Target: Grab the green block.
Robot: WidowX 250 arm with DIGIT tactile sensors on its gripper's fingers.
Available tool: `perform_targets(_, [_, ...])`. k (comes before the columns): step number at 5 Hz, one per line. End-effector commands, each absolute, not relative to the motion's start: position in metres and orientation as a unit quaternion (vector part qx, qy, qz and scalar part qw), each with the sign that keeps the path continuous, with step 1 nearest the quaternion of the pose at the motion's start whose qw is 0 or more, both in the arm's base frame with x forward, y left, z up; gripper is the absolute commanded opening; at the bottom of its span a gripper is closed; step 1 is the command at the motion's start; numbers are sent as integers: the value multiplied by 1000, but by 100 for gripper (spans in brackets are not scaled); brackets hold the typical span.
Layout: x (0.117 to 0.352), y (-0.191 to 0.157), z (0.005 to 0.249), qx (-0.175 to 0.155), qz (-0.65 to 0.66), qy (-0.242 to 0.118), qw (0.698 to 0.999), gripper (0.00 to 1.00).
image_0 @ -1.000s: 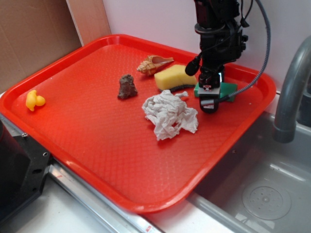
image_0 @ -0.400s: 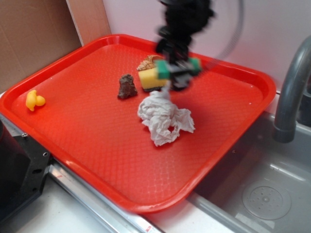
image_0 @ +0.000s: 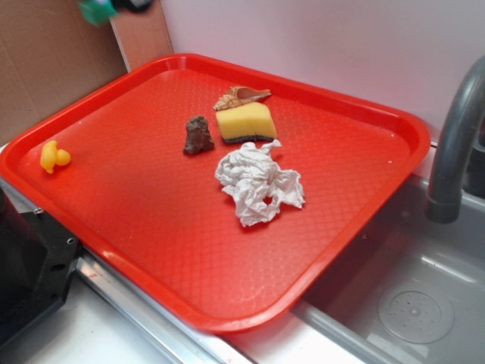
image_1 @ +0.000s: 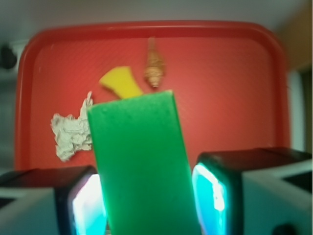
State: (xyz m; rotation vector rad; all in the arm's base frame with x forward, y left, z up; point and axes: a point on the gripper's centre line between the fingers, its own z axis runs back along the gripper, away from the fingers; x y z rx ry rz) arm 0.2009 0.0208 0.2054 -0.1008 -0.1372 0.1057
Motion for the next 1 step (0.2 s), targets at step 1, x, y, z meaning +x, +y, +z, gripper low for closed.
perform_targets(1, [208,-29,226,48,299,-101,948,0])
